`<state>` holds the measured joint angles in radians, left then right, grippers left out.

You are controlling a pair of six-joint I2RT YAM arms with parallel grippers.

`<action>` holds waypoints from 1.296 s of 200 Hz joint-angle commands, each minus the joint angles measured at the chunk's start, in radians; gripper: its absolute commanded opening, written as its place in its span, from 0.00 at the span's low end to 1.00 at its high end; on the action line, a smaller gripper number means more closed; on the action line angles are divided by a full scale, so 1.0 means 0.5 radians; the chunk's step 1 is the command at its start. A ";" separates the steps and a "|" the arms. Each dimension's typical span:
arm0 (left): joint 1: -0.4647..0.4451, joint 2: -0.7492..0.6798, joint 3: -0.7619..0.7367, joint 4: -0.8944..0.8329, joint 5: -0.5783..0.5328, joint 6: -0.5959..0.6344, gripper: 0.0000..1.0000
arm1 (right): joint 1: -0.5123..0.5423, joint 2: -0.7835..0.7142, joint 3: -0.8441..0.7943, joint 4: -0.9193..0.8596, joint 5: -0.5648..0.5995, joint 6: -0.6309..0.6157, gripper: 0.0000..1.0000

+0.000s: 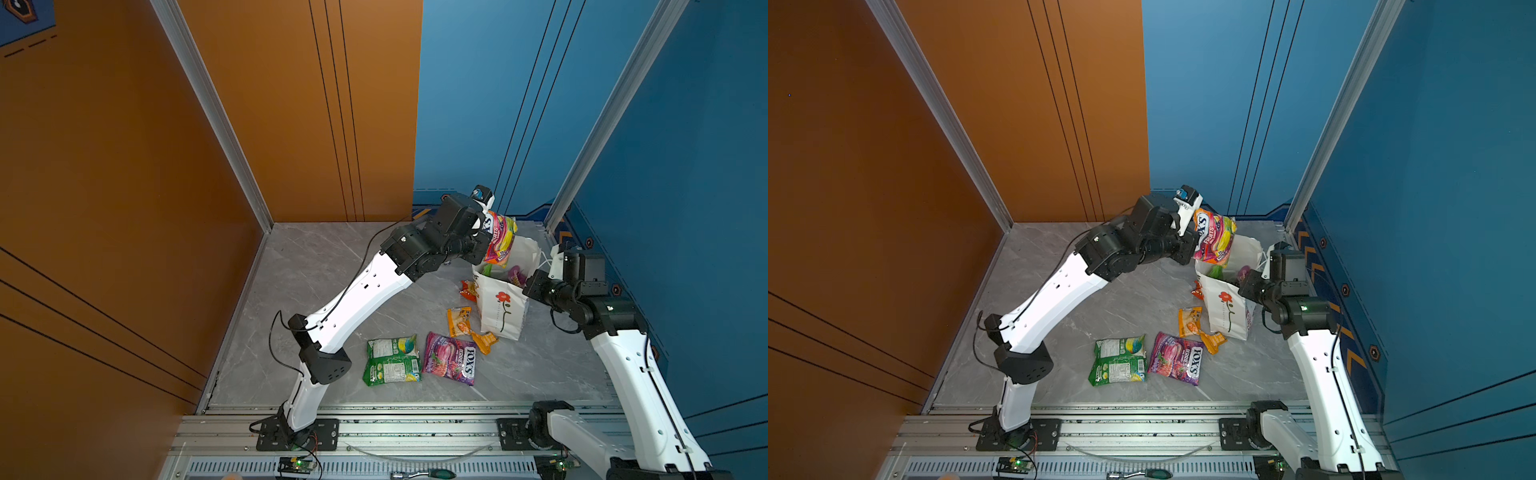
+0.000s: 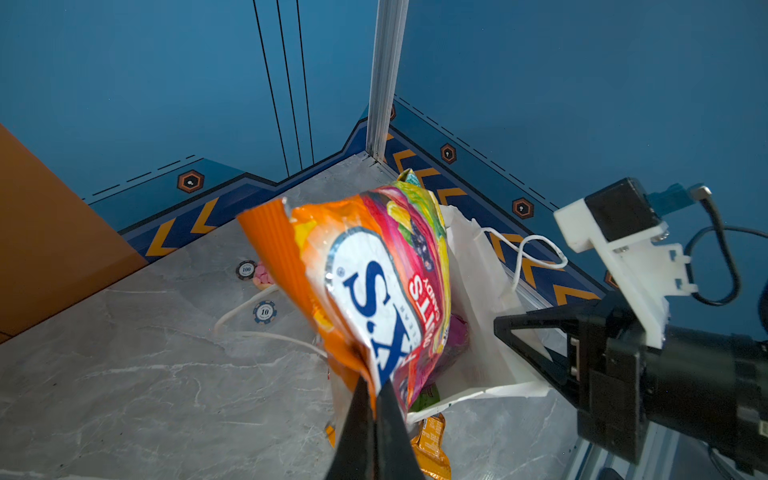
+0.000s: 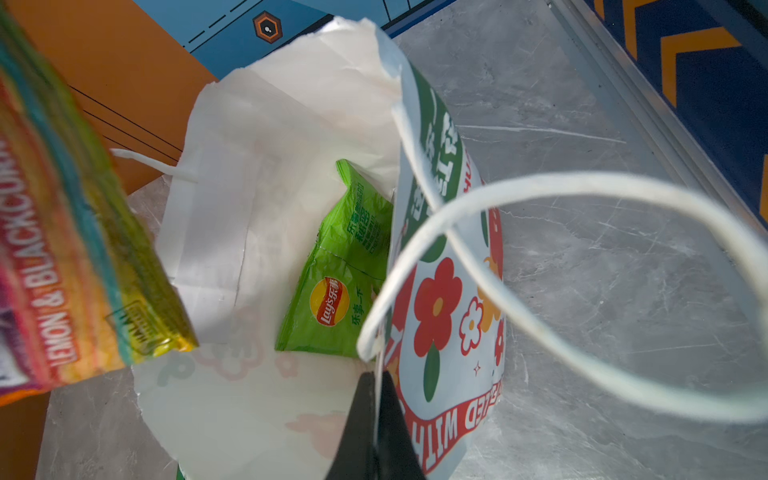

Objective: Place the snacks into the paper bag
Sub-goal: 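Lift the orange candy bag with the left gripper over the paper bag, then lower the orange candy bag into the paper bag and open the left gripper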

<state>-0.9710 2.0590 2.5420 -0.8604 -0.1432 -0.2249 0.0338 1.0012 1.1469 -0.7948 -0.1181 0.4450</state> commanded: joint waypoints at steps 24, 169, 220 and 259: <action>-0.029 0.155 0.203 0.012 0.133 -0.044 0.00 | 0.012 -0.060 0.042 0.091 -0.001 -0.030 0.00; -0.080 0.366 0.294 0.011 0.111 -0.151 0.00 | 0.028 -0.063 0.007 0.162 0.032 0.067 0.00; -0.093 0.413 0.289 0.006 0.120 -0.157 0.00 | 0.040 -0.049 0.008 0.181 0.038 0.076 0.00; -0.105 0.443 0.296 0.009 0.135 -0.156 0.00 | 0.080 -0.015 0.019 0.212 0.045 0.080 0.00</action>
<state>-1.0115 2.2745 2.6595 -0.8883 -0.0769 -0.2939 0.0544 0.9985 1.1458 -0.7883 -0.1143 0.4728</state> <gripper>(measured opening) 0.046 0.046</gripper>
